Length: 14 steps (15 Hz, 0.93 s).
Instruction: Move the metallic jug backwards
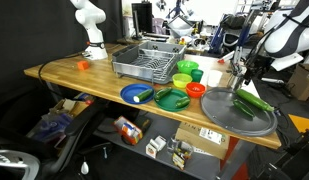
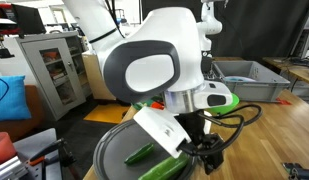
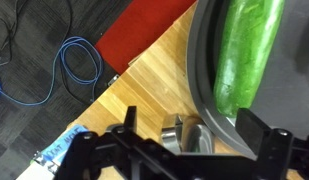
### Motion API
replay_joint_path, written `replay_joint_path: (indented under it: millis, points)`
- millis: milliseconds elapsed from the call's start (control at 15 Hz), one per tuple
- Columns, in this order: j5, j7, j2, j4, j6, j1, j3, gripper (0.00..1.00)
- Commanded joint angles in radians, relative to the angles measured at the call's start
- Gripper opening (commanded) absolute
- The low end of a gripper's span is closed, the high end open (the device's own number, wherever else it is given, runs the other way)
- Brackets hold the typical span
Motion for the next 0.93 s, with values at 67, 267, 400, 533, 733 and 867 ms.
replay_joint_path:
  millis: [67, 267, 400, 533, 733, 867]
  points:
    - [-0.01, 0.029, 0.044, 0.02, 0.089, 0.004, -0.015, 1.0]
    - [0.005, 0.033, 0.063, 0.032, 0.107, 0.0, -0.007, 1.0]
    - [0.006, 0.041, 0.079, 0.04, 0.116, 0.003, -0.011, 1.0]
    - [0.009, 0.047, 0.092, 0.047, 0.129, 0.005, -0.014, 0.74]
    - [0.022, 0.053, 0.103, 0.055, 0.151, -0.006, -0.001, 0.53]
    - [0.023, 0.058, 0.109, 0.057, 0.168, 0.001, -0.006, 0.38]
